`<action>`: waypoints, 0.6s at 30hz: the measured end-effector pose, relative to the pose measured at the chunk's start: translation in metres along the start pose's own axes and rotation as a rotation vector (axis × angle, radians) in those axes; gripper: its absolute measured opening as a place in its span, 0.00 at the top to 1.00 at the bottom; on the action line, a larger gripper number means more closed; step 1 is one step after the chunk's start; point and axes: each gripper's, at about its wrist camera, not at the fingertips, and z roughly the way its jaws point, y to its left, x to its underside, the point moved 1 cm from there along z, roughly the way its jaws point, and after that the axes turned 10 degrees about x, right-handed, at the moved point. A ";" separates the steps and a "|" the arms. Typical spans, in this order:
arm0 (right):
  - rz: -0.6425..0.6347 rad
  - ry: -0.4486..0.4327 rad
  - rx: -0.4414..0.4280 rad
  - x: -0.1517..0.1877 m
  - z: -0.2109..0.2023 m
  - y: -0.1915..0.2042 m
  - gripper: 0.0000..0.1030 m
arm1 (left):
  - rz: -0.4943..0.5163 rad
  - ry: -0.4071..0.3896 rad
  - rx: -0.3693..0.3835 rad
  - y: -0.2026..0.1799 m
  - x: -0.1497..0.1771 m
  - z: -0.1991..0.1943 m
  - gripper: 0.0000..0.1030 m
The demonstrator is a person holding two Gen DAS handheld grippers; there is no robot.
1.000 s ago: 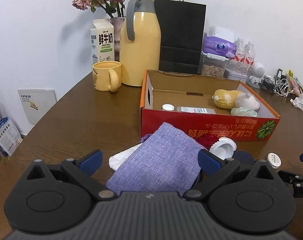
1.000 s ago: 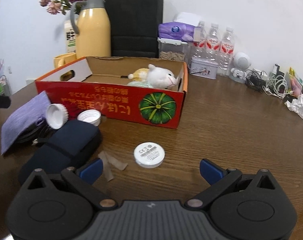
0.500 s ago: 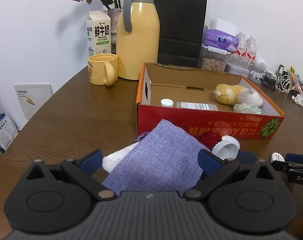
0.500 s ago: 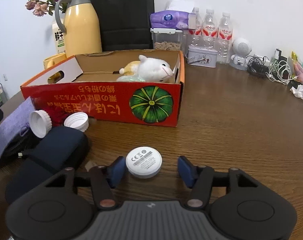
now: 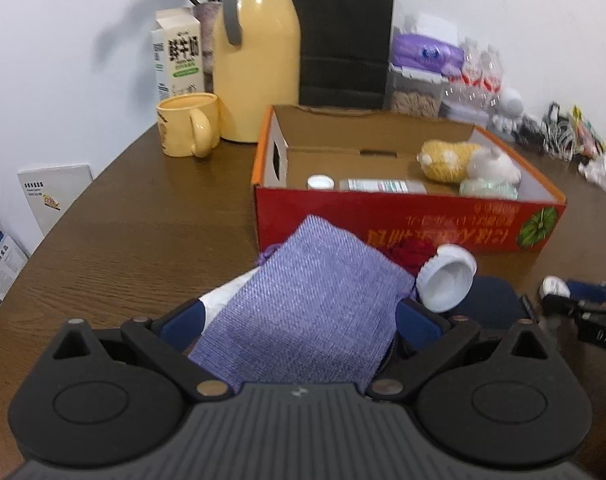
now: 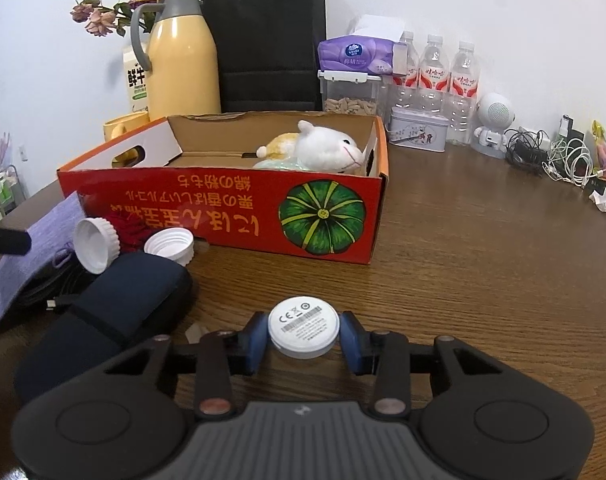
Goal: Organize objects
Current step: 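Grasp the purple cloth pouch with the left gripper and lift it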
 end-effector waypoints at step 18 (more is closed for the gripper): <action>-0.007 -0.007 0.004 0.000 0.000 0.001 0.63 | 0.088 0.064 0.063 0.011 0.008 0.026 0.00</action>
